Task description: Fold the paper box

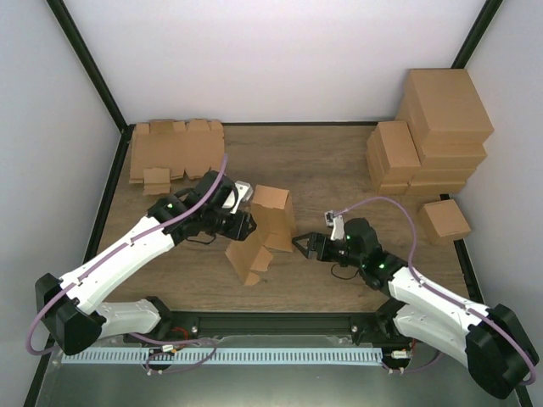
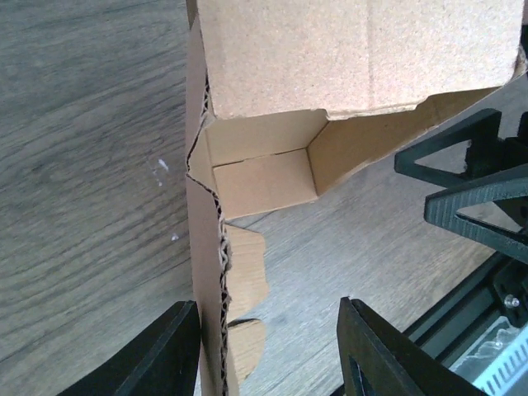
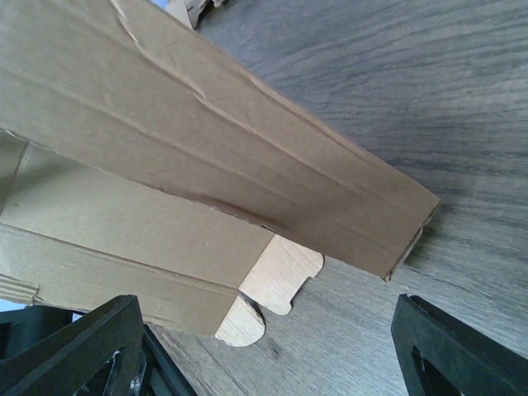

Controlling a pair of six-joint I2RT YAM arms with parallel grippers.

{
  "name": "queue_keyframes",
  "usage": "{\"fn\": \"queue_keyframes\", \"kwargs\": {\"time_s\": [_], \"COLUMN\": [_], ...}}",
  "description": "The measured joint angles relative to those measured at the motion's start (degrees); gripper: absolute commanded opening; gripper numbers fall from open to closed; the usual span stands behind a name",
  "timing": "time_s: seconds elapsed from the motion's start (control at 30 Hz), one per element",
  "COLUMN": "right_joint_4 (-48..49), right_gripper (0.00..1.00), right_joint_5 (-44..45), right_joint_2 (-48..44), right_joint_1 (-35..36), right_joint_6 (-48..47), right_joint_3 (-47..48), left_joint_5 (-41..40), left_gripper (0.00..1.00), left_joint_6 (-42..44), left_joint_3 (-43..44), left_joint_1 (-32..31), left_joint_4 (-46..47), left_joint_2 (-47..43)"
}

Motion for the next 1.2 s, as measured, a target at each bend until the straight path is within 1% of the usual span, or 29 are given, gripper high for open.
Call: {"fn": "queue_keyframes", "kwargs": {"time_s": [0.1,0.2,0.27,0.33,0.43,0.53,0.67,0.77,0.87,0.97,1.03,1.13,1.2], "right_joint_4": [0.6,1.3,1.2,0.5,-1.1,-1.9,-3.0,-4.1,-5.1,-5.3,-5.2,-5.2,-6.0], "right_gripper": [0.85,0.85,0.85,0.85,0.85,0.85,0.85,0.85,0.86,0.86,0.86,0.86,0.86], "right_joint_5": [-0.1,0.0,0.1,0.4,1.4,2.1,2.8,3.3,3.3,2.3,1.2,-0.3,-1.1], "right_joint_2": [-0.1,-0.6,-1.1,-1.6,-2.6,-3.5,-3.9,-3.7,-1.9,2.5,6.4,11.5,13.6], "right_joint_1": [-0.5,-1.1,-1.2,-1.2,-1.2,-1.5,-1.9,-1.9,-1.9,-1.9,-1.9,-1.9,-1.9], "right_joint_6": [0.0,0.1,0.0,0.0,-0.1,-0.2,-0.2,-0.2,-0.5,-1.6,-2.7,-4.8,-6.1], "right_joint_3": [0.0,0.1,0.4,1.1,3.4,5.2,6.6,7.8,10.6,14.6,17.2,18.5,18.5], "left_joint_5": [1.8,3.2,3.7,4.0,3.7,3.0,1.8,0.5,0.1,1.6,3.1,3.3,2.9], "left_gripper": [0.49,0.53,0.60,0.70,0.79,0.81,0.82,0.82,0.82,0.81,0.82,0.85,0.86], "left_joint_6": [-0.1,-0.4,-0.6,-0.8,-1.8,-2.8,-4.4,-5.4,-5.9,-5.9,-5.6,-5.3,-5.2], "left_joint_3": [-0.2,-0.2,-0.2,-0.2,0.0,1.2,4.6,6.3,5.6,1.3,-2.3,-7.3,-8.7], "left_joint_1": [0.0,0.0,0.0,0.0,0.0,0.1,1.4,5.4,11.0,17.7,21.2,22.9,23.1], "left_joint_4": [1.2,1.9,2.2,2.4,2.5,2.5,2.6,3.0,3.8,5.2,5.5,5.0,4.5], "left_joint_2": [0.0,0.0,0.0,0.0,-0.3,-1.8,-5.2,-7.6,-9.2,-9.9,-9.4,-9.2,-10.7]}}
